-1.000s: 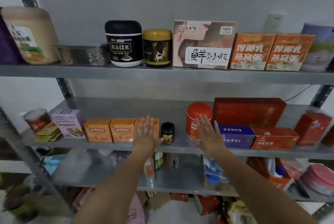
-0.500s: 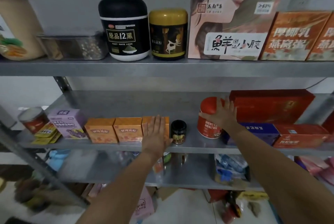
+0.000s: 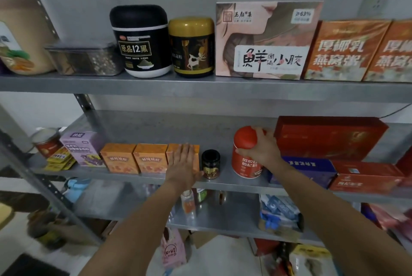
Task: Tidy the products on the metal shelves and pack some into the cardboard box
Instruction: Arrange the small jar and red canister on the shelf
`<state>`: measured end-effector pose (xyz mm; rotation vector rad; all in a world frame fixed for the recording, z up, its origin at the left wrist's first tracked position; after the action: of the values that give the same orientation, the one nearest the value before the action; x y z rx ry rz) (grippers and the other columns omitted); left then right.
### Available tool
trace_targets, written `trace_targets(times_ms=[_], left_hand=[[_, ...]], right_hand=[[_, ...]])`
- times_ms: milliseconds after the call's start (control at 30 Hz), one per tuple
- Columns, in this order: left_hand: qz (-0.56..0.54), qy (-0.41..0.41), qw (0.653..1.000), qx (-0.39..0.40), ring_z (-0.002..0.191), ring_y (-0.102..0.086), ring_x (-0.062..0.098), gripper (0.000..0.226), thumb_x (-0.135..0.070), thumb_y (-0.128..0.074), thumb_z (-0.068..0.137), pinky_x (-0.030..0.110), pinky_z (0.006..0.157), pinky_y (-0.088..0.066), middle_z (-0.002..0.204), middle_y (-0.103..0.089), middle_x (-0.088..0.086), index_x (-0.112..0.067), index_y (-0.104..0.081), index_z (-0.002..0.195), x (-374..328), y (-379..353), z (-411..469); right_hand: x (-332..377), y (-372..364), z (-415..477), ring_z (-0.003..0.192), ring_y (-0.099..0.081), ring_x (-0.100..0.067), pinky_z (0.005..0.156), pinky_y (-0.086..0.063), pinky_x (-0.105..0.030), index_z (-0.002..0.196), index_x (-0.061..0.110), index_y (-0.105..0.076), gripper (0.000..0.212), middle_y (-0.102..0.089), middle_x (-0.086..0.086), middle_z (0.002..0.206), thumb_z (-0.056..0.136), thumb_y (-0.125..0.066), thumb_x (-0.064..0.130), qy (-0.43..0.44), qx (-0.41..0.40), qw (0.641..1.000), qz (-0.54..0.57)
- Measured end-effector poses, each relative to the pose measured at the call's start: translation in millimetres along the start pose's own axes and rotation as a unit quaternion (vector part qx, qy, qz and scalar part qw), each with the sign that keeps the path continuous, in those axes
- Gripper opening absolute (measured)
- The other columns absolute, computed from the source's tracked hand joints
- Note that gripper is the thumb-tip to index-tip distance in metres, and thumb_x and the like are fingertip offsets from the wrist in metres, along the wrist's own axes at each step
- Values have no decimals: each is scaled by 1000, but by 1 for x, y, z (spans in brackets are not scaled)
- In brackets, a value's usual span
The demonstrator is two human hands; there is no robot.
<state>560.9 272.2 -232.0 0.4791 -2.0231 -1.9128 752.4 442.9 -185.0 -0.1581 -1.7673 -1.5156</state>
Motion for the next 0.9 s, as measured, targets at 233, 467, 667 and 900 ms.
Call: trace_targets(times_ms=[233, 467, 667, 900], left_hand=[[-46, 4, 998, -47, 150, 14, 27, 83, -34, -53, 97, 43, 119, 10, 163, 14, 11, -14, 2, 156, -14, 19, -11], [-411, 16, 904, -114, 149, -14, 24, 57, -37, -47, 101, 38, 119, -22, 162, -11, 6, -18, -30, 152, -59, 30, -23], [-720, 66, 686, 88, 119, -61, 24, 61, -63, -23, 98, 47, 110, -41, 123, -68, 5, -23, -65, 118, -107, 30, -43], [-867, 75, 466, 159, 106, -67, 32, 62, -61, -34, 97, 49, 97, -49, 119, -69, 15, -13, -62, 126, -130, 13, -73]], right_hand=[[0, 9, -15, 127, -43, -32, 99, -44, -45, 141, 30, -38, 98, -40, -8, 142, 58, -89, 44, 18, -14, 999, 39], [-2, 43, -43, 106, -60, -21, 83, -54, -36, 130, 32, -52, 84, -56, -1, 125, 56, -93, 22, 77, 78, 970, 219], [7, 82, -85, 103, -61, -20, 76, -55, -32, 123, 37, -57, 73, -56, 4, 122, 58, -88, 29, 84, 131, 921, 357], [20, 76, -103, 93, -65, -21, 69, -55, -30, 132, 34, -49, 76, -58, -2, 121, 62, -81, 40, 4, 104, 921, 375]])
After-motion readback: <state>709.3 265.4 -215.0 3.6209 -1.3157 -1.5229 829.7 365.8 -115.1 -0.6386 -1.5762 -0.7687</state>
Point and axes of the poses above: each hand's wrist, its own z-axis towards the middle knuckle, its own y-axis out of the back of the hand, x = y × z, the point moved 1 cm from there along z, towards the middle knuckle
